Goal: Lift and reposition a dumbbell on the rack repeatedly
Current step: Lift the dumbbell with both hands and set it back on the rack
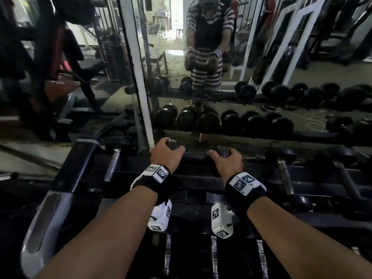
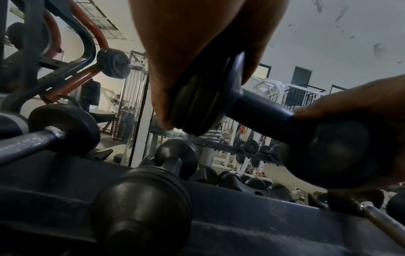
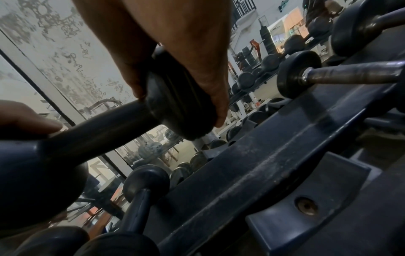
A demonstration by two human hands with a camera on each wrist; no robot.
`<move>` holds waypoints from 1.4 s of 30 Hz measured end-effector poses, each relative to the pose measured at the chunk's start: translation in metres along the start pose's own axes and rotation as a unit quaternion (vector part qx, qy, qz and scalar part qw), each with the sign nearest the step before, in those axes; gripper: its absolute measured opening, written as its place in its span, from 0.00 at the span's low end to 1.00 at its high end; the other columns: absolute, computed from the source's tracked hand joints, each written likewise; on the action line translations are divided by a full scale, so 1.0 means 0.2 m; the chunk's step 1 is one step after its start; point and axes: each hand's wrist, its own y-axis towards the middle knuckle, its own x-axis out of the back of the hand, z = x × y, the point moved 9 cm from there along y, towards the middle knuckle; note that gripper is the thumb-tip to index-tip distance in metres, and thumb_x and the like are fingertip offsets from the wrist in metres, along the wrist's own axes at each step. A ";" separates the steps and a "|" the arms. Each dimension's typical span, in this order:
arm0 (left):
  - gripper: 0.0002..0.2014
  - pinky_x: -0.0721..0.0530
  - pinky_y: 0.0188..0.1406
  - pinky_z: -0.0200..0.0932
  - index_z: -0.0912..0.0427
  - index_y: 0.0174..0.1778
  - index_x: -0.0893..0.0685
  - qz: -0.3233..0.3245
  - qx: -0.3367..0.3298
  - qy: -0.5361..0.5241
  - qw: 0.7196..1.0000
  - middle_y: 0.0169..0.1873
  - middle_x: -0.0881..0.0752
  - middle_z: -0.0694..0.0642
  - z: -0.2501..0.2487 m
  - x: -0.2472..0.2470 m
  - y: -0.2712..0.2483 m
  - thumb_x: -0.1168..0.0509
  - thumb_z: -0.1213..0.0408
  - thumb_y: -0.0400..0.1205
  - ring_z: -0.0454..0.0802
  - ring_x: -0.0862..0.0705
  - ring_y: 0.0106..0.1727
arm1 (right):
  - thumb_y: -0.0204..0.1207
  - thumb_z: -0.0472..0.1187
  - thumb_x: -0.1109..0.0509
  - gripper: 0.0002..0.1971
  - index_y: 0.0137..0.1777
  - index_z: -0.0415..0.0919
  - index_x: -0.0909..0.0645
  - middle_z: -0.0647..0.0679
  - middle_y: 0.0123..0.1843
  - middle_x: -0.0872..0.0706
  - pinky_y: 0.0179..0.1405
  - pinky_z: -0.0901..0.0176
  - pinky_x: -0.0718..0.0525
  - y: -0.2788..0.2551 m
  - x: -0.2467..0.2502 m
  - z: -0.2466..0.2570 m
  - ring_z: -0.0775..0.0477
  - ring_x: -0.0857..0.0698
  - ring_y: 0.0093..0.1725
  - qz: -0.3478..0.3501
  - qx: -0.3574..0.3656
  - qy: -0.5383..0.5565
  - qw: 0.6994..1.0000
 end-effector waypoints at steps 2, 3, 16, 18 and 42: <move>0.31 0.21 0.69 0.49 0.55 0.73 0.19 -0.013 0.008 0.003 1.000 0.66 0.15 0.58 0.03 0.05 0.03 0.27 0.49 0.74 0.59 0.18 0.67 | 0.68 0.53 0.18 0.26 0.61 0.39 0.15 0.41 0.59 0.10 0.64 0.48 0.16 0.01 -0.07 0.01 0.37 0.14 0.61 0.013 0.001 0.000 1.000; 0.31 0.20 0.69 0.50 0.55 0.72 0.19 -0.019 0.014 0.005 1.000 0.66 0.15 0.58 0.05 0.06 0.05 0.27 0.49 0.73 0.60 0.18 0.67 | 0.68 0.54 0.18 0.27 0.62 0.39 0.15 0.41 0.59 0.10 0.64 0.49 0.16 0.02 -0.12 0.01 0.37 0.13 0.61 0.021 -0.002 0.002 1.000; 0.32 0.22 0.64 0.45 0.57 0.77 0.23 -0.008 0.066 0.057 0.996 0.67 0.16 0.56 0.30 0.04 0.27 0.28 0.52 0.76 0.58 0.18 0.67 | 0.67 0.54 0.18 0.28 0.62 0.37 0.15 0.39 0.58 0.09 0.63 0.44 0.14 0.15 -0.50 -0.22 0.37 0.12 0.59 0.059 -0.058 -0.008 0.997; 0.33 0.22 0.65 0.47 0.58 0.78 0.25 0.015 0.063 0.075 0.995 0.69 0.18 0.57 0.31 0.02 0.31 0.28 0.52 0.76 0.60 0.19 0.68 | 0.66 0.57 0.18 0.33 0.65 0.36 0.16 0.38 0.60 0.10 0.64 0.42 0.14 0.14 -0.54 -0.27 0.36 0.12 0.60 0.057 -0.069 -0.018 0.996; 0.32 0.24 0.66 0.57 0.58 0.76 0.30 0.089 0.094 0.107 0.986 0.74 0.28 0.65 0.38 -0.24 0.43 0.30 0.51 0.77 0.70 0.26 0.71 | 0.76 0.54 0.24 0.28 0.64 0.30 0.17 0.34 0.62 0.12 0.61 0.52 0.19 0.26 -0.57 -0.40 0.35 0.14 0.64 0.057 -0.089 -0.098 0.990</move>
